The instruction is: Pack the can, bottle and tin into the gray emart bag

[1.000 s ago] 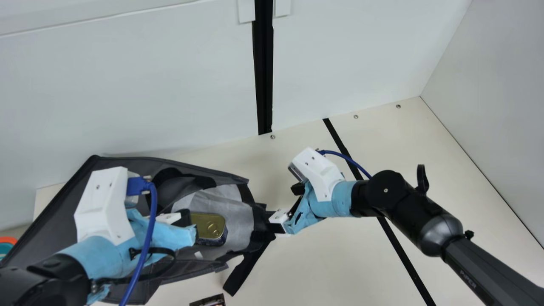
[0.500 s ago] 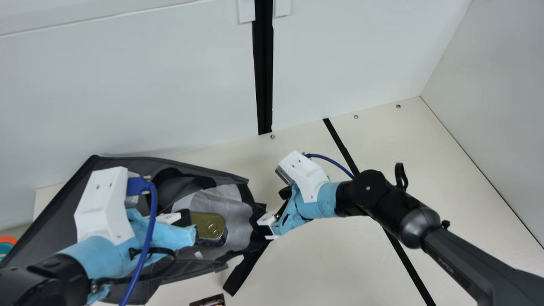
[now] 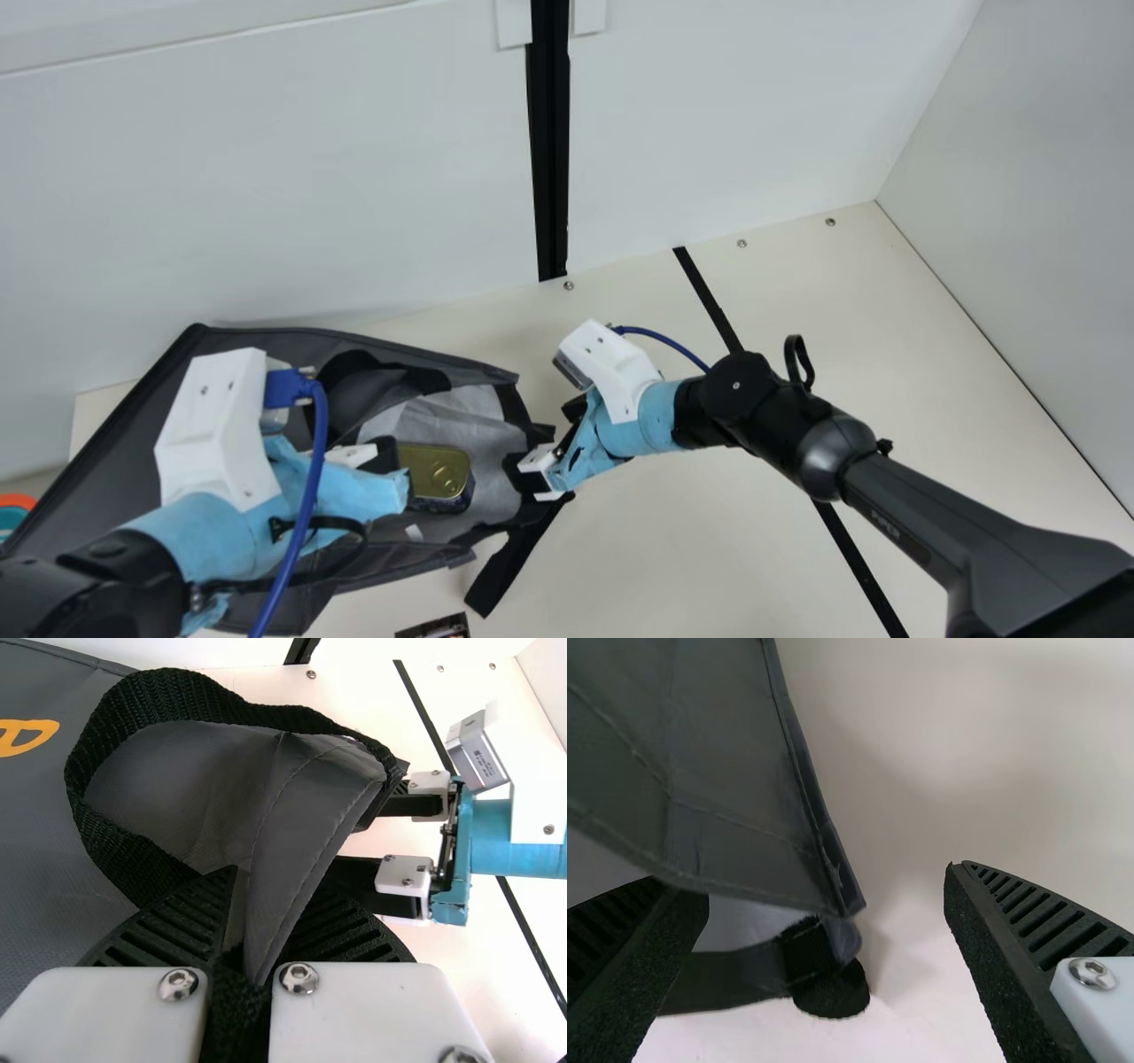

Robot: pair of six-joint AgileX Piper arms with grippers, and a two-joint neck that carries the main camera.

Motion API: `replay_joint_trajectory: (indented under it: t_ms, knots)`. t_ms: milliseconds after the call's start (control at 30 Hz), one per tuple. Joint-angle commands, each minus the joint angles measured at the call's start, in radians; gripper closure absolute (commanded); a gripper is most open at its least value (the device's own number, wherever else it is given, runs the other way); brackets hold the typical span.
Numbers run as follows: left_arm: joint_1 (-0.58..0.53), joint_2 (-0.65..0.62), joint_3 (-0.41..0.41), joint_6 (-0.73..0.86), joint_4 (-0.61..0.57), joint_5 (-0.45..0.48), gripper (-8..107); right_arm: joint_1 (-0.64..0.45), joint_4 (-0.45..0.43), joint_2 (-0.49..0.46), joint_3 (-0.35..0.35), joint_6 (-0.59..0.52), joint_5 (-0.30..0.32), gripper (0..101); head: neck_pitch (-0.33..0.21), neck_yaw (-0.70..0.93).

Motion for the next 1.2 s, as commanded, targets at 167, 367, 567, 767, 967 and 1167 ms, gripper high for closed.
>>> replay_joint_trajectory:
  t_ms: [167,367,567,767,967,1167]
  knots:
    - [0.0,0.0,0.0,0.0,0.0,0.0,89,0.01,0.027,0.045,-0.02,-0.02,0.001,10,-0.023,-0.001]
    - [0.0,0.0,0.0,0.0,0.0,0.0,89,0.018,0.049,0.082,-0.042,-0.035,0.002,10,-0.023,-0.001]
    - [0.0,0.0,0.0,0.0,0.0,0.0,89,0.029,0.065,0.117,-0.066,-0.043,0.002,10,-0.023,-0.001]
    - [0.0,0.0,0.0,0.0,0.0,0.0,89,0.043,0.077,0.144,-0.086,-0.043,0.004,24,-0.023,-0.001]
    - [0.0,0.0,0.0,0.0,0.0,0.0,89,0.053,0.086,0.161,-0.1,-0.04,0.009,64,-0.023,-0.001]
    - [0.0,0.0,0.0,0.0,0.0,0.0,89,0.052,0.089,0.166,-0.101,-0.035,0.02,101,-0.023,-0.001]
